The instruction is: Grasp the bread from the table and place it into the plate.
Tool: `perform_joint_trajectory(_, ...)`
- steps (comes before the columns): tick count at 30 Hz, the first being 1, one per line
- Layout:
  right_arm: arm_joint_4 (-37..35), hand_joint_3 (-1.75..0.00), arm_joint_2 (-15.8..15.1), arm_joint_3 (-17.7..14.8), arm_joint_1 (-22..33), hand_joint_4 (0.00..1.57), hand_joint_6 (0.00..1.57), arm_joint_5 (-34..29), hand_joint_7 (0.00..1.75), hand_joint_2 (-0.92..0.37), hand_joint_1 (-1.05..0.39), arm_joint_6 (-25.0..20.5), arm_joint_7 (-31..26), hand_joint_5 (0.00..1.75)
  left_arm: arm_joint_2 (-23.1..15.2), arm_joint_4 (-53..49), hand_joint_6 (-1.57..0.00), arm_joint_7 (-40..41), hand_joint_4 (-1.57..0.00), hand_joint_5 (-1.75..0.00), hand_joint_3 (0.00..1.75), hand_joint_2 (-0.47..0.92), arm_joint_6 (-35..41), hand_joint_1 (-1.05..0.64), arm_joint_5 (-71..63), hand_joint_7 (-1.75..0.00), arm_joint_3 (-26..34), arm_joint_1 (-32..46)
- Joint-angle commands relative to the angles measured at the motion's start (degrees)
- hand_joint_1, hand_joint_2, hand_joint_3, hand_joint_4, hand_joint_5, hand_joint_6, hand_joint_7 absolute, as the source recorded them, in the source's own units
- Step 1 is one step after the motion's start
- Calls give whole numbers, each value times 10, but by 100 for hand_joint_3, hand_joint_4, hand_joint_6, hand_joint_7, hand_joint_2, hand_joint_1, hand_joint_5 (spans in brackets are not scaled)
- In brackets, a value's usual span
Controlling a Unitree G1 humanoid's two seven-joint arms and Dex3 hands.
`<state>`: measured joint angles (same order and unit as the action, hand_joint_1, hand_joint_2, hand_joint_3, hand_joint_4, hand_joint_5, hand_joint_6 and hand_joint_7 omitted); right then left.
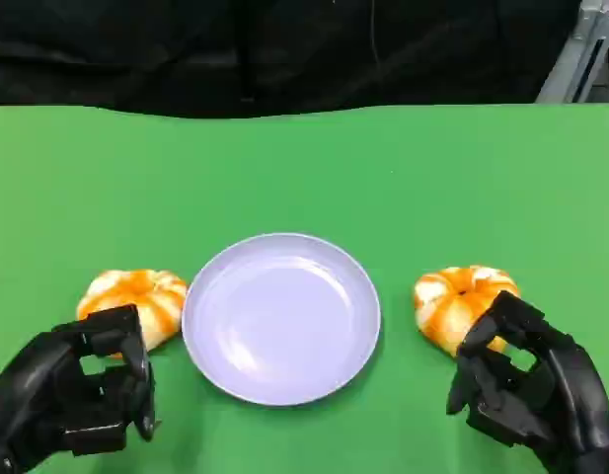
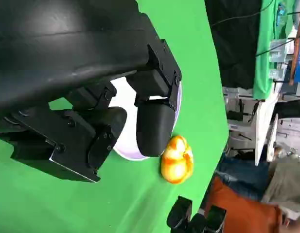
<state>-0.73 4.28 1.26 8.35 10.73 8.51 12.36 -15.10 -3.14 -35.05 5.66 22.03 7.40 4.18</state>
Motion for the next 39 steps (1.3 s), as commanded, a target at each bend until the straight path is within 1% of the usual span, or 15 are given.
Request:
perform_joint_trajectory(1, 6, -104, -5, -1, -1, 82, 63, 1, 165, -67, -11, 1, -1, 175, -3, 8, -74, 6, -89, -175, 133, 61, -5, 10, -4, -175, 3, 2)
perform_joint_trajectory(15, 8, -105, -7, -1, -1, 82, 63, -1, 167, -67, -11, -2, -1, 175, -2, 5, -73, 7, -89, -175, 135, 59, -9, 9, -5, -175, 4, 1)
perform_joint_trajectory(16, 10, -105, -7, -1, -1, 82, 63, 0, 167, -66, -11, -4, -1, 175, 2, 6, -71, 16, -85, -175, 133, 60, -16, 10, -9, -175, 6, 2)
perform_joint_trajectory(17, 11, -105, -7, -1, 0, 82, 63, 0, 166, -66, -11, -5, -1, 175, 7, 6, -63, 24, -68, -173, 126, 60, -22, 9, -13, -165, 7, 3)
perform_joint_trajectory(19, 13, -104, -7, 0, 0, 82, 63, -1, 166, -67, -11, -6, -2, 175, 9, 9, -59, 44, -54, -170, 115, 62, -27, 7, -28, -150, 6, 5)
perform_joint_trajectory(20, 13, -104, -6, 0, 0, 82, 63, -2, 166, -66, -11, -6, -3, 175, 7, 13, -52, 54, -40, -124, 77, 76, -28, 0, -37, -100, 5, 6)
perform_joint_trajectory(21, 14, -104, -6, 0, 1, 82, 64, -3, 165, -66, -11, -6, -4, 175, 7, 15, -57, 60, -40, -100, 57, 84, -28, -3, -44, -69, 3, 7)
perform_joint_trajectory(22, 14, -104, -6, 0, 1, 82, 64, -4, 165, -66, -11, -6, -5, 175, 5, 11, -60, 59, -40, -88, 47, 88, -46, -4, -55, -52, 1, 6)
perform_joint_trajectory(23, 14, -104, -6, 0, 1, 82, 64, -4, 165, -66, -11, -5, -5, 175, 4, 6, -50, 58, -27, -67, 39, 90, -62, -13, -63, -33, 0, 5)
perform_joint_trajectory(24, 12, -104, -6, 0, 0, 82, 64, -4, 165, -66, -11, -3, -4, 175, 1, -3, -43, 59, -21, -44, 33, 91, -83, -22, -78, -16, -2, 2)
perform_joint_trajectory(26, 11, -104, -6, 0, 1, 82, 64, -4, 165, -66, -11, 1, -3, 175, -2, -15, -32, 61, -9, -25, 29, 92, -105, -45, -95, -3, -3, -2)
perform_joint_trajectory(28, 10, -104, -6, 0, 0, 82, 64, -3, 165, -66, -11, 3, -2, 175, -6, -23, -30, 73, -7, -21, 28, 92, -123, -51, -120, -1, -5, -6)
perform_joint_trajectory(30, 10, -104, -6, 0, 0, 83, 64, -3, 166, -67, -11, 0, -3, 175, -19, -37, -21, 105, -1, -5, 35, 92, -154, -66, -178, 0, -13, -14)
perform_joint_trajectory(36, 5, -104, -5, 0, -5, 84, 64, -4, 167, -66, -12, 3, -3, 175, -35, -111, -16, 194, 0, 0, 36, 92, -217, -81, -283, 0, -20, -54)
perform_joint_trajectory(39, 0, -105, -6, -3, -9, 84, 64, 3, 167, -66, -11, 1, 1, 175, -60, -164, -19, 277, 0, 0, 31, 92, -227, -87, -395, -1, -55, -96)
